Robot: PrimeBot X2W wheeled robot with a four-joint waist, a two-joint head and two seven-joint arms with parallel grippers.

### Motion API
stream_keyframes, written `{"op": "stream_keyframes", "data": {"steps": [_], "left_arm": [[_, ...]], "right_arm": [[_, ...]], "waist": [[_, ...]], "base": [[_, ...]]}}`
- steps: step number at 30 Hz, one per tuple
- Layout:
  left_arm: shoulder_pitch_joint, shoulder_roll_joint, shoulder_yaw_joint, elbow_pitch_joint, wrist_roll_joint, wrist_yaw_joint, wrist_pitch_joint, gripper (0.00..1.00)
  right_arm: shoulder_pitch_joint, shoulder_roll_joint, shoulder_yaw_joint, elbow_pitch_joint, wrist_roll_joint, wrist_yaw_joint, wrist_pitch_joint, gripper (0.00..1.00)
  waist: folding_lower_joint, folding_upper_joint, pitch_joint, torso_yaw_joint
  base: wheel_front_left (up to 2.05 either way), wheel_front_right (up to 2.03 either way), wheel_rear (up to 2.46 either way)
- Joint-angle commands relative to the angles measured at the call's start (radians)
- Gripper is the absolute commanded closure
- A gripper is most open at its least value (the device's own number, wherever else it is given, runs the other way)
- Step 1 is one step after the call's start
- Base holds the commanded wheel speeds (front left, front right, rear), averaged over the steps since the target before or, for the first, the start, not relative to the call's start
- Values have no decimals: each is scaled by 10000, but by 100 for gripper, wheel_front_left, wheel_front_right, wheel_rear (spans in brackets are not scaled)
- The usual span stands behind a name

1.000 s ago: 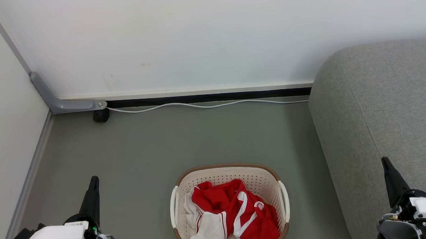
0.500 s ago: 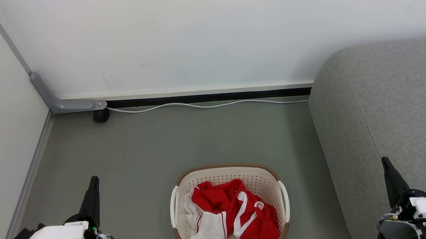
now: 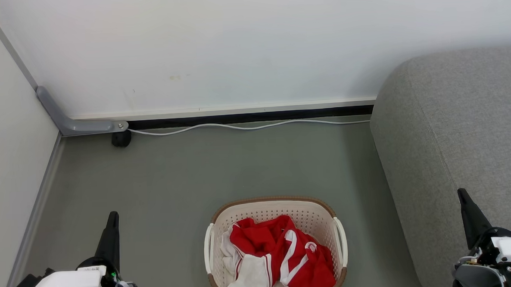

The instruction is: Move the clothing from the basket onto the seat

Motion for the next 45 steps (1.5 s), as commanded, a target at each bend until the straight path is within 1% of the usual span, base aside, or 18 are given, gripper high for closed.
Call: {"op": "stream_keyframes", "data": {"steps": [1, 45], "left_arm": [[-566, 165, 319, -284, -50, -73, 57, 100], [-566, 165, 319, -284, -50, -73, 57, 100]], "right_arm": [[-254, -110, 231, -280, 113, 48, 75, 100], [-254, -110, 231, -280, 113, 48, 75, 100]], "waist": [[0, 0, 0, 0], [0, 0, 0, 0]], "base": [[0, 0, 0], [0, 0, 0]]}}
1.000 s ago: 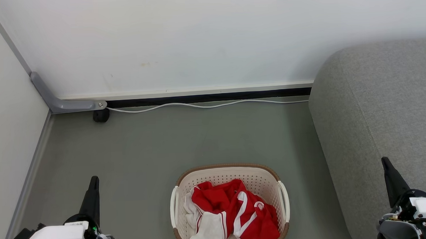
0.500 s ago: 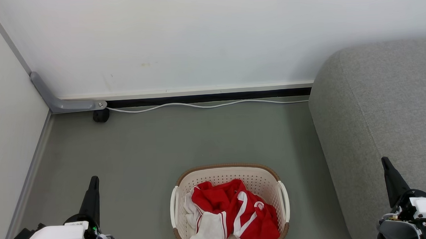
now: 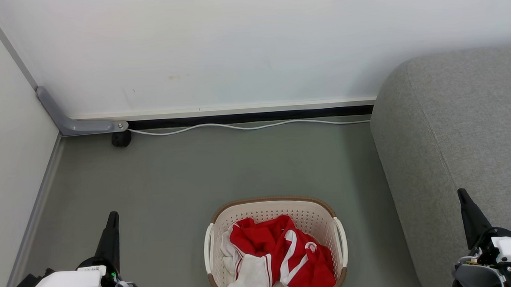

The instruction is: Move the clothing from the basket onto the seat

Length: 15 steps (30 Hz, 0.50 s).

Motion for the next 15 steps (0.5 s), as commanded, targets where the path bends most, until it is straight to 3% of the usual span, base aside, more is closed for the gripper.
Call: {"op": "stream_keyframes", "data": {"steps": [1, 15], "left_arm": [[-566, 165, 319, -284, -50, -73, 57, 100], [-566, 165, 319, -284, -50, -73, 57, 100]], "right_arm": [[-254, -110, 231, -280, 113, 48, 75, 100], [-254, -110, 231, -280, 113, 48, 75, 100]], "waist": [[0, 0, 0, 0], [0, 0, 0, 0]], "base": [[0, 0, 0], [0, 0, 0]]}}
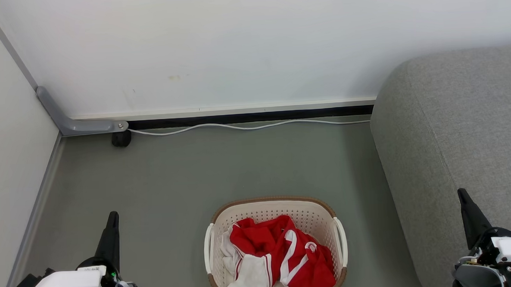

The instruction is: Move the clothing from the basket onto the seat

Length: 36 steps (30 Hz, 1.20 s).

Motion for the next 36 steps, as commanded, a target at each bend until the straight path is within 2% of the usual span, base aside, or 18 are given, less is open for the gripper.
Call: {"op": "stream_keyframes", "data": {"steps": [1, 36], "left_arm": [[-566, 165, 319, -284, -50, -73, 57, 100], [-566, 165, 319, -284, -50, -73, 57, 100]], "right_arm": [[-254, -110, 231, -280, 113, 48, 75, 100], [-254, -110, 231, -280, 113, 48, 75, 100]], "waist": [[-1, -1, 0, 0], [-1, -1, 0, 0]], "base": [[0, 0, 0], [0, 0, 0]]}}
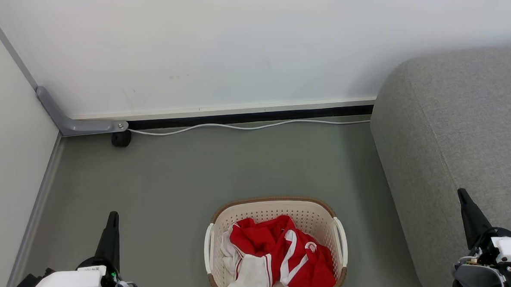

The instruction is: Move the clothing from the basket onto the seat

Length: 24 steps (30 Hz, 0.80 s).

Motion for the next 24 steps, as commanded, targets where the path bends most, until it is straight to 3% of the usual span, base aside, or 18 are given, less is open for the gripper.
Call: {"op": "stream_keyframes", "data": {"steps": [1, 10, 11, 24], "left_arm": [[-566, 165, 319, -284, -50, -73, 57, 100], [-566, 165, 319, -284, -50, -73, 57, 100], [-1, 0, 1, 0, 0, 0, 0, 0], [169, -151, -144, 446, 24, 8, -171, 0]], "right_arm": [[-254, -110, 231, -280, 113, 48, 75, 100], [-254, -110, 231, -280, 113, 48, 75, 100], [-1, 0, 1, -1, 0, 0, 0, 0], [155, 97, 137, 332, -92, 1, -60, 0]], "waist": [[0, 0, 0, 0], [0, 0, 0, 0], [0, 0, 0, 0], [18, 0, -60, -7]], "base": [[0, 0, 0], [0, 0, 0], [0, 0, 0], [0, 0, 0]]}}
